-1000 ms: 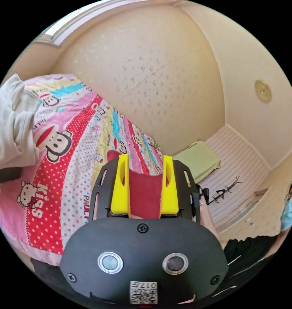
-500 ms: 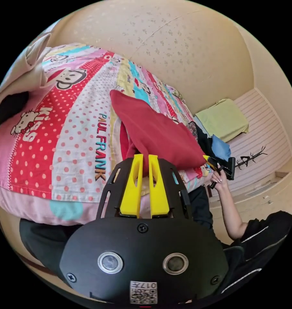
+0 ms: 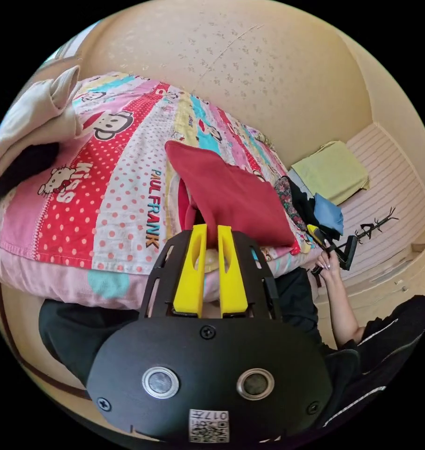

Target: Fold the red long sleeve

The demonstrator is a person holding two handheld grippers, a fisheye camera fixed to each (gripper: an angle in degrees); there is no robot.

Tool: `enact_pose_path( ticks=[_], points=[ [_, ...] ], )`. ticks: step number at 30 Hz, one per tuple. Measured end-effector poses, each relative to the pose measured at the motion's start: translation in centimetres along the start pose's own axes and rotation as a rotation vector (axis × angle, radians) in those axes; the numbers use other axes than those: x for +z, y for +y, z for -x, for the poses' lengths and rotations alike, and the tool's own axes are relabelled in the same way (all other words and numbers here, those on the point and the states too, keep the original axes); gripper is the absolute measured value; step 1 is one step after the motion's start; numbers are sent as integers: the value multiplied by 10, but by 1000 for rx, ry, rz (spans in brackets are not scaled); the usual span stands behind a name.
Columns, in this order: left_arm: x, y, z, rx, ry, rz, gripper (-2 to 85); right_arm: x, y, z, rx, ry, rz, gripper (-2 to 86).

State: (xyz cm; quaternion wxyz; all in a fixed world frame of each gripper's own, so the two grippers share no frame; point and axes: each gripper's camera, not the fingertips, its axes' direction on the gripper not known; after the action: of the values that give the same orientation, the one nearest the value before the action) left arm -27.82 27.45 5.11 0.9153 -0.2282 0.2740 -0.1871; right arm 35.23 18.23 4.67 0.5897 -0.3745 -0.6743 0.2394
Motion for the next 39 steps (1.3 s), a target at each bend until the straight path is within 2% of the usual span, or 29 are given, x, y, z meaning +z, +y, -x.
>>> enact_pose_path(
  ticks=[2,4,6,7,9,12,13,15,17,20,21,22,24,27,31,34,37,39],
  points=[
    [7,-4,-28,97,-141,6,66,10,-2,23,-124,81,13,64],
    [26,4,-61,191,-411,-43,56,38,5,32,-186,111,80,70],
    [36,12,-78,224,-560,-98,45,86,21,27,-206,94,242,73],
    [38,19,-84,226,-603,-144,40,130,41,15,-179,108,413,74],
    [33,29,-90,228,-579,-241,36,142,72,-2,-143,89,328,73],
    [23,46,-92,260,-308,-419,41,130,99,-19,-53,84,226,69],
    [29,45,-93,277,-209,-429,46,129,109,-20,-50,104,199,69],
    [53,35,-99,305,-146,-355,52,129,121,-21,-82,142,173,68],
    [89,24,-108,344,-177,-261,47,127,130,-29,-84,149,170,68],
    [184,14,-109,386,-223,25,17,121,139,-44,-74,128,175,68],
    [210,20,-100,354,-242,34,7,120,141,-46,-74,124,174,68],
    [210,31,-91,339,-212,-83,0,117,143,-50,-69,122,185,68],
    [214,39,-75,274,-152,-131,-6,115,144,-53,-66,130,217,67],
    [216,36,-65,268,-123,-114,-9,101,133,-43,-69,136,267,66],
    [225,43,-72,368,-221,-134,-9,77,128,2,-197,33,50,65],
    [227,41,-61,351,-197,-136,-9,108,131,30,-329,-35,119,66],
    [225,43,-54,368,-199,-152,-9,170,162,40,-419,115,331,64],
    [221,48,-57,436,-247,-133,-9,168,186,37,-459,143,237,60]
  ],
)
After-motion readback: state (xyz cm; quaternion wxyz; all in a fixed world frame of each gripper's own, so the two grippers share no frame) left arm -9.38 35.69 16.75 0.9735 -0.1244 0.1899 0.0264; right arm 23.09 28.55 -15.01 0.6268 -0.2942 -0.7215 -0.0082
